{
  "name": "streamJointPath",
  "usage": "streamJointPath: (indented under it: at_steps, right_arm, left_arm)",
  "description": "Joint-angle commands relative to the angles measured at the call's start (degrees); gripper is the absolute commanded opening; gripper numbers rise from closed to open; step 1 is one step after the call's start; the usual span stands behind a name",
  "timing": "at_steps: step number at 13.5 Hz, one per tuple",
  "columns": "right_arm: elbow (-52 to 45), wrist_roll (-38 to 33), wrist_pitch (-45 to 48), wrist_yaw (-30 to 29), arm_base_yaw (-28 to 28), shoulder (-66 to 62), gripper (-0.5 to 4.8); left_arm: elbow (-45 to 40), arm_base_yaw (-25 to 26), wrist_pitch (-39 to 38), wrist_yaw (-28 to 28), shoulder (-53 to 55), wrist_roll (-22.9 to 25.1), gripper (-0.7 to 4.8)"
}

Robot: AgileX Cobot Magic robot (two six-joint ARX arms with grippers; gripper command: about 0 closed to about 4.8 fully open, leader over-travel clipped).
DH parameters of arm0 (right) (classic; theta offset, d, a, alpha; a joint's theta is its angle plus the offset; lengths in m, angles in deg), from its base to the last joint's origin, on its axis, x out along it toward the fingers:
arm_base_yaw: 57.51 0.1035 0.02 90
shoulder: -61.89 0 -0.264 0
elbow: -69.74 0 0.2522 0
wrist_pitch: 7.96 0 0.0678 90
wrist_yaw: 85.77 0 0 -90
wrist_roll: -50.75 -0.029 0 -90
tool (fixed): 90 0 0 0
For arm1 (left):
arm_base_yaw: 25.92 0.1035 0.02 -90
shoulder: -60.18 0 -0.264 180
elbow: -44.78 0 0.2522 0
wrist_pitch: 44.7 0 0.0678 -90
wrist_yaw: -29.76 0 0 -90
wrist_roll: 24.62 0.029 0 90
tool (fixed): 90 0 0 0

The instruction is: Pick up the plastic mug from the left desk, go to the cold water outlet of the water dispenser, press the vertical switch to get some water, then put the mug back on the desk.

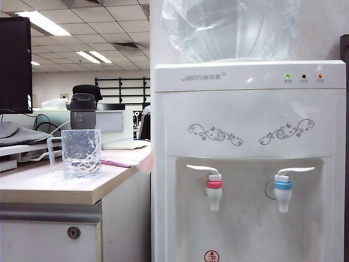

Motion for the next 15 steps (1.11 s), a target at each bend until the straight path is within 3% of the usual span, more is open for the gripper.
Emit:
streamJointPath:
  at_steps: [1, 6, 13, 14, 15]
  right_arm:
    - [0.24, -0.2, 0.94, -0.04, -0.04, -0.02, 0.0]
    - [0.24, -0.2, 0.94, -0.04, -0.04, -0.04, 0.0]
    - [0.24, -0.2, 0.94, -0.02, -0.04, -0.02, -0.01]
    - [-1.46, 0.22, 0.9, 6.16, -0.15, 0.26, 0.0]
    - [-9.09, 0.17, 1.03, 14.23, 0.5, 5.53, 0.0]
  left_arm:
    - [-1.31, 0.02, -2.95, -0.17, -2.84, -0.17, -0.06]
    - [-6.4, -0.02, -0.9, 0.24, -4.02, -0.42, -0.06]
    - [-6.38, -0.04, 1.49, 0.13, -4.02, -0.42, -0.06]
    - [-6.38, -0.04, 1.46, 0.11, -4.02, -0.42, -0.06]
    - [-6.38, -0.04, 1.4, 0.11, -4.02, -0.39, -0.06]
